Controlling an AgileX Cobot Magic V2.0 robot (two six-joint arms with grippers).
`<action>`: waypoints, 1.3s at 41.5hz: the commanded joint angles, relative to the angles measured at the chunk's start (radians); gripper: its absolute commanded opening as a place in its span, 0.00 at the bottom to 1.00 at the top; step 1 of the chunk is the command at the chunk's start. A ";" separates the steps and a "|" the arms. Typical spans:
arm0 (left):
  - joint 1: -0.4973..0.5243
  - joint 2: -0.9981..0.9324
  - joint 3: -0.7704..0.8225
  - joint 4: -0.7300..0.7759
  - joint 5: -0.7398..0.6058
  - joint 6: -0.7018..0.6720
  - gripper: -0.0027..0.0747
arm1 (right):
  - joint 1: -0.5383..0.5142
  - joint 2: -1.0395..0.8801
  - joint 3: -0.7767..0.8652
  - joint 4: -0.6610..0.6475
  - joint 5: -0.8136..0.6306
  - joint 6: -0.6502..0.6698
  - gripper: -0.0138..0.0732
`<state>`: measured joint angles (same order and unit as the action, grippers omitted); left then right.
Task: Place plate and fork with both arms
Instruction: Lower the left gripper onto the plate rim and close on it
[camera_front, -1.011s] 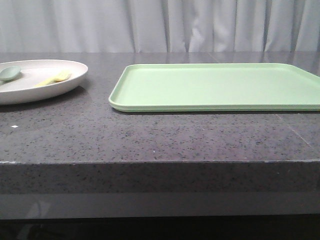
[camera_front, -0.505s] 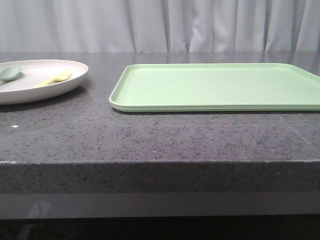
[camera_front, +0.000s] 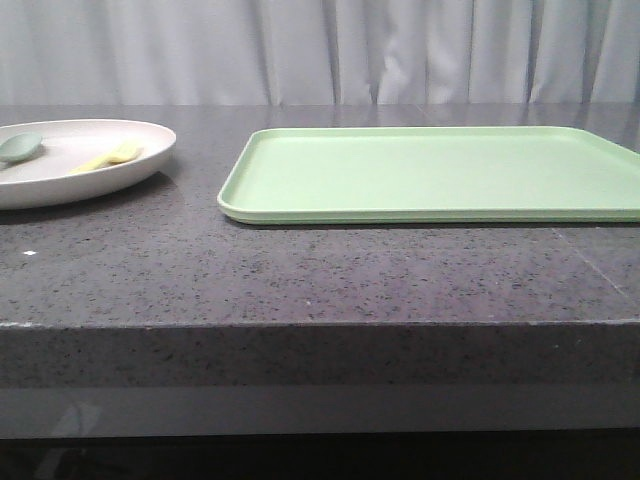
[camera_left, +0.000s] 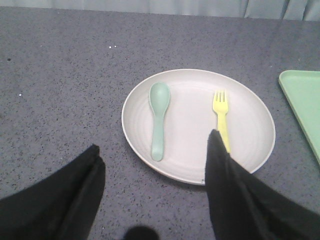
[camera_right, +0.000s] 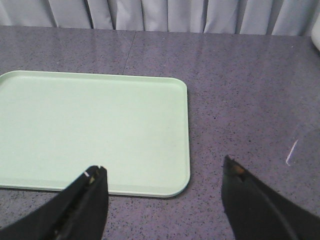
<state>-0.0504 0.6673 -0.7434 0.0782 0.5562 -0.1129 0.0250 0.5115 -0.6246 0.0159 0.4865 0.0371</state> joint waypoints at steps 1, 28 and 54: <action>0.000 0.007 -0.030 -0.043 -0.104 -0.004 0.60 | 0.003 0.008 -0.033 -0.010 -0.078 -0.007 0.74; 0.210 0.562 -0.425 -0.270 0.316 0.334 0.70 | 0.003 0.008 -0.033 -0.010 -0.078 -0.007 0.74; 0.398 0.982 -0.654 -0.713 0.361 0.595 0.70 | 0.003 0.008 -0.033 -0.010 -0.078 -0.007 0.74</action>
<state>0.3485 1.6502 -1.3554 -0.5805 0.9326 0.4708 0.0250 0.5115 -0.6246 0.0143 0.4865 0.0371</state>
